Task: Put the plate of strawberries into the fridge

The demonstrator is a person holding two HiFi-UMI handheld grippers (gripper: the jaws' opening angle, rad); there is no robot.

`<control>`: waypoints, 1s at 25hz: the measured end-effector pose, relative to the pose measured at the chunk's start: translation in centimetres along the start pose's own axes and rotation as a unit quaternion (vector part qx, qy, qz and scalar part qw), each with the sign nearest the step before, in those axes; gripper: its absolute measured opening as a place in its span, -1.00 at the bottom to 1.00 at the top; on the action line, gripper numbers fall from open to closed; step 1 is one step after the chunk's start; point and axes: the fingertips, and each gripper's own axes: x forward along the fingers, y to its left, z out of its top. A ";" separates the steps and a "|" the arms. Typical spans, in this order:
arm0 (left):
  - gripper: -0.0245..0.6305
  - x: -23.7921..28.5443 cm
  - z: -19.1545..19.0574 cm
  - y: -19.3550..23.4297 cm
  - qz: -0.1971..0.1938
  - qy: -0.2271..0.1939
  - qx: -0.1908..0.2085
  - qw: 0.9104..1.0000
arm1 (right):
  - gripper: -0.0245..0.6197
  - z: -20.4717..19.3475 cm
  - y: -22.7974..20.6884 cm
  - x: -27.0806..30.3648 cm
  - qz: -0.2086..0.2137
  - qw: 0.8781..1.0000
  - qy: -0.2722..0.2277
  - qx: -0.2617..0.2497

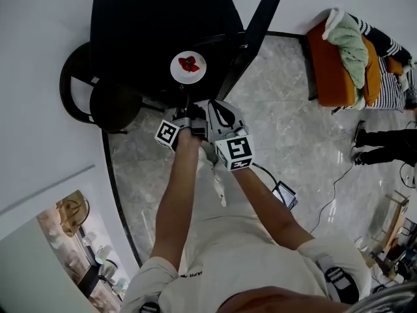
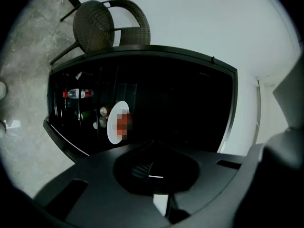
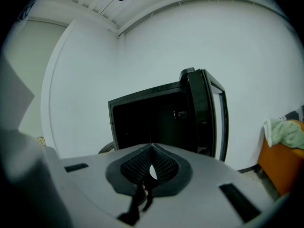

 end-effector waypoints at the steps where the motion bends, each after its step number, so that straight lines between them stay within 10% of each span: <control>1: -0.93 -0.5 -0.4 -0.7 -0.001 0.004 0.002 1.000 | -0.89 0.4 0.1 -0.4 0.000 1.000 0.002 0.004; 25: -0.93 -8.3 -4.3 -18.7 -0.056 0.018 0.014 0.998 | -0.89 10.4 3.9 -5.8 0.030 0.999 0.000 0.034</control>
